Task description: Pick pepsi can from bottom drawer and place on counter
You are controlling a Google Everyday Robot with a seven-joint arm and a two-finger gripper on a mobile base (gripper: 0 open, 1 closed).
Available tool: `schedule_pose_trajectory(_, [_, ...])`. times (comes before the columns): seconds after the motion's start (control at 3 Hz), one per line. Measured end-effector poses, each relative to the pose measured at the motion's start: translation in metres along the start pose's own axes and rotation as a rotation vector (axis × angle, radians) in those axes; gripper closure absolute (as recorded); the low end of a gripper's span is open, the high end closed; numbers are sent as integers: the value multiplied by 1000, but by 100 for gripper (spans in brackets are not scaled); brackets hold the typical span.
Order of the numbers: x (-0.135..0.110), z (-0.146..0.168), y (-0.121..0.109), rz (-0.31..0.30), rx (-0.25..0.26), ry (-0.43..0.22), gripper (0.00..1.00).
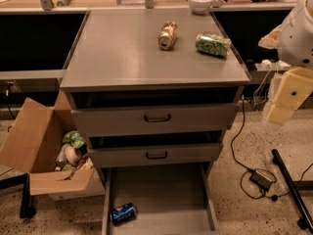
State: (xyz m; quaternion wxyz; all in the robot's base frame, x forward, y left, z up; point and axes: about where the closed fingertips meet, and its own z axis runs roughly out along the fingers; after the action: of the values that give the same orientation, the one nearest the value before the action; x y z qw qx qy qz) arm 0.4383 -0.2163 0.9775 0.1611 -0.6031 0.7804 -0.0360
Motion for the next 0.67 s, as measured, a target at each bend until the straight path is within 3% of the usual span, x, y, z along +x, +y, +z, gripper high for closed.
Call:
schedule_pose_trajectory(0.33, [0,0,0,0,0,0,0])
schedule_pose_trajectory(0.67, [-1,24,7,-28,-33,15,0])
